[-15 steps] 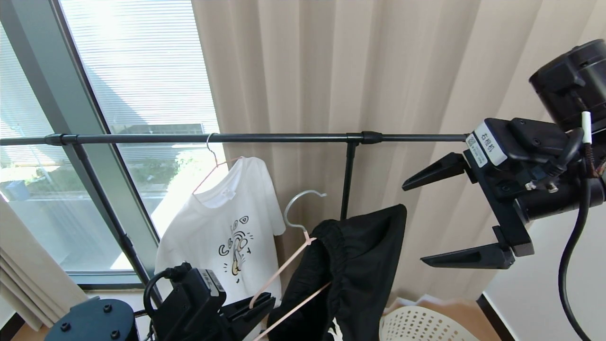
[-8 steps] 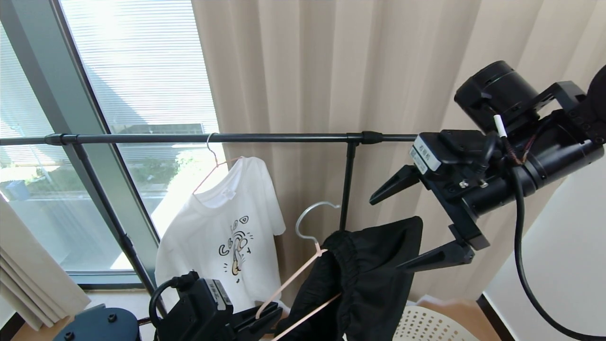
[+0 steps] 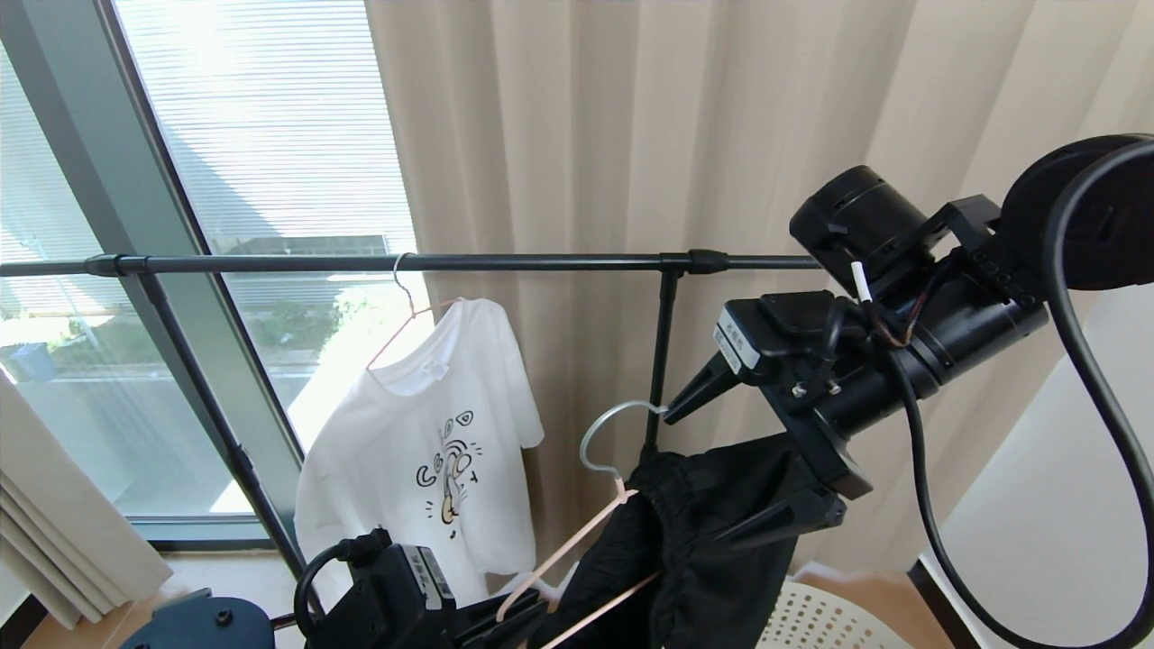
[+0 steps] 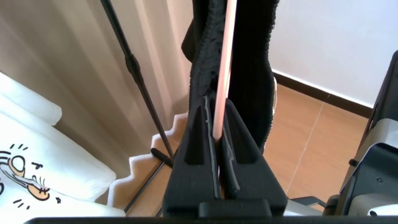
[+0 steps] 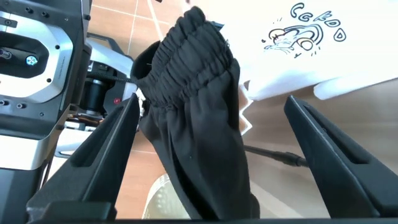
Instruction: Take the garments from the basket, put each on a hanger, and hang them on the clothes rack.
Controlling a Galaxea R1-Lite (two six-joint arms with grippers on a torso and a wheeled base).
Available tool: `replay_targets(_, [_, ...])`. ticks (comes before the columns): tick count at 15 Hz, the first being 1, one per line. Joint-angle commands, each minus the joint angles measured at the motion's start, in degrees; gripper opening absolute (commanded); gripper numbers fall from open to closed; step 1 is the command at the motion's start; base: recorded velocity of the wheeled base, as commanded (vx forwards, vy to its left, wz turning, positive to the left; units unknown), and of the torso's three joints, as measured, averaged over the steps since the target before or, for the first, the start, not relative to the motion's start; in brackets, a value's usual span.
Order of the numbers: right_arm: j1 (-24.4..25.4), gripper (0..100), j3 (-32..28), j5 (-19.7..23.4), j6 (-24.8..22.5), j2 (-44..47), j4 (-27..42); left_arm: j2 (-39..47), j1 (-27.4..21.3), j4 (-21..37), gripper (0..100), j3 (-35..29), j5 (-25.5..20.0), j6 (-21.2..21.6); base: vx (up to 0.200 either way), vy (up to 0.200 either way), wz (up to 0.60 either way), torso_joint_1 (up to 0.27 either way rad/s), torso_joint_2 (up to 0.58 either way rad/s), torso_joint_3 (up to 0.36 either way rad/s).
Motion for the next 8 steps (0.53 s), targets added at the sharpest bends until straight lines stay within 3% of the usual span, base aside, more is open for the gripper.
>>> replay_targets(1, [0.6, 100, 0.0, 0.1, 0.1, 1.1, 0.0, 0.1, -0.2, -0.1, 0, 0.0, 0.0, 0.1, 0.0, 0.0, 0.0, 0.0, 0.0, 0.0])
replay_targets(8, [2.2, 100, 0.4, 0.3, 0.2, 3.4, 0.0, 0.0, -0.3, -0.1, 0, 0.0, 0.1, 0.4, 0.0, 0.0, 0.0, 0.0, 0.0, 0.0])
